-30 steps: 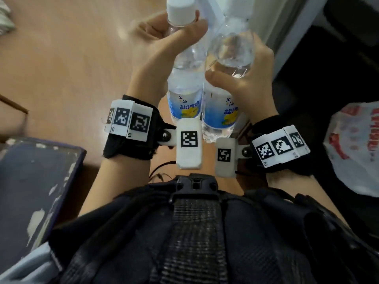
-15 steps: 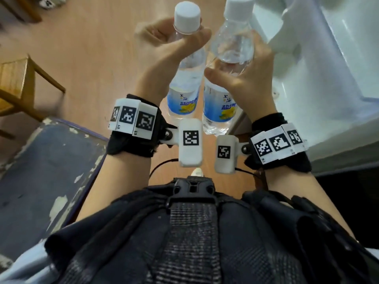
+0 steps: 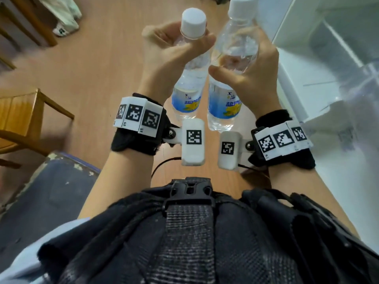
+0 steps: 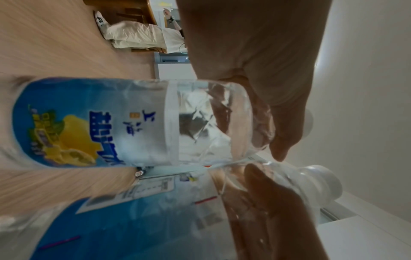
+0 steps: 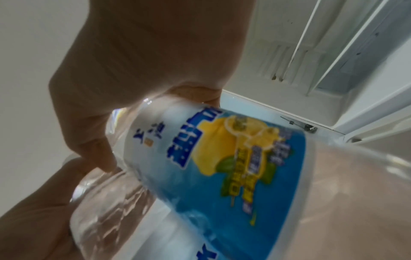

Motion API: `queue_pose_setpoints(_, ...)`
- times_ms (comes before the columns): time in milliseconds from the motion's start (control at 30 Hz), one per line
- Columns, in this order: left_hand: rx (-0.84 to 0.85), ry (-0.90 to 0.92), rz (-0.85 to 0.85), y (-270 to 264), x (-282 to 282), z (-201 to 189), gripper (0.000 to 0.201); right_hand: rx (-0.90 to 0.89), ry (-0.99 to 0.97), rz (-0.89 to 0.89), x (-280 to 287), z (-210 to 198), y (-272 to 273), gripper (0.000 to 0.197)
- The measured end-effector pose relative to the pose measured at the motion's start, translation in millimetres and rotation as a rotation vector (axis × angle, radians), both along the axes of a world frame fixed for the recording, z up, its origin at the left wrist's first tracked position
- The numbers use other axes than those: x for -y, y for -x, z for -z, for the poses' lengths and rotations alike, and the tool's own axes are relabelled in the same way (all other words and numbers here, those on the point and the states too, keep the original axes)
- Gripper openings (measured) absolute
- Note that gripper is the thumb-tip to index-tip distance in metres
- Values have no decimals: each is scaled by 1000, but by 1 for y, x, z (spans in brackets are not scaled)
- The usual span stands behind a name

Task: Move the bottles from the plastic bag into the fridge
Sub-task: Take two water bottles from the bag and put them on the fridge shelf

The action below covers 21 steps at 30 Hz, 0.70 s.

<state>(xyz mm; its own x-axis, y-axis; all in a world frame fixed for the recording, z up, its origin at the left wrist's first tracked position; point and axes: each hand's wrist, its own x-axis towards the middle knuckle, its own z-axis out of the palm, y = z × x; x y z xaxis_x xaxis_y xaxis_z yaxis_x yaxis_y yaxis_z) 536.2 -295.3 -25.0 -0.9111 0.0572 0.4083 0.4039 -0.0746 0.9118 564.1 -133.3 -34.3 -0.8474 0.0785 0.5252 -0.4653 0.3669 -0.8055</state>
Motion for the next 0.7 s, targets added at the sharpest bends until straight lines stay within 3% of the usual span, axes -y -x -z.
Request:
queue_pose_setpoints(200,33,0,69,116,-13,8,9,63,46,68,-10,6,104,45)
queue_pose_setpoints(400,24,47,282,238,-44,5,11,71,89,290,-33,2,199,41)
queue_pose_setpoints(700,23,48,599,356,-149,-2,10,22,188,577,-106,1,270,46)
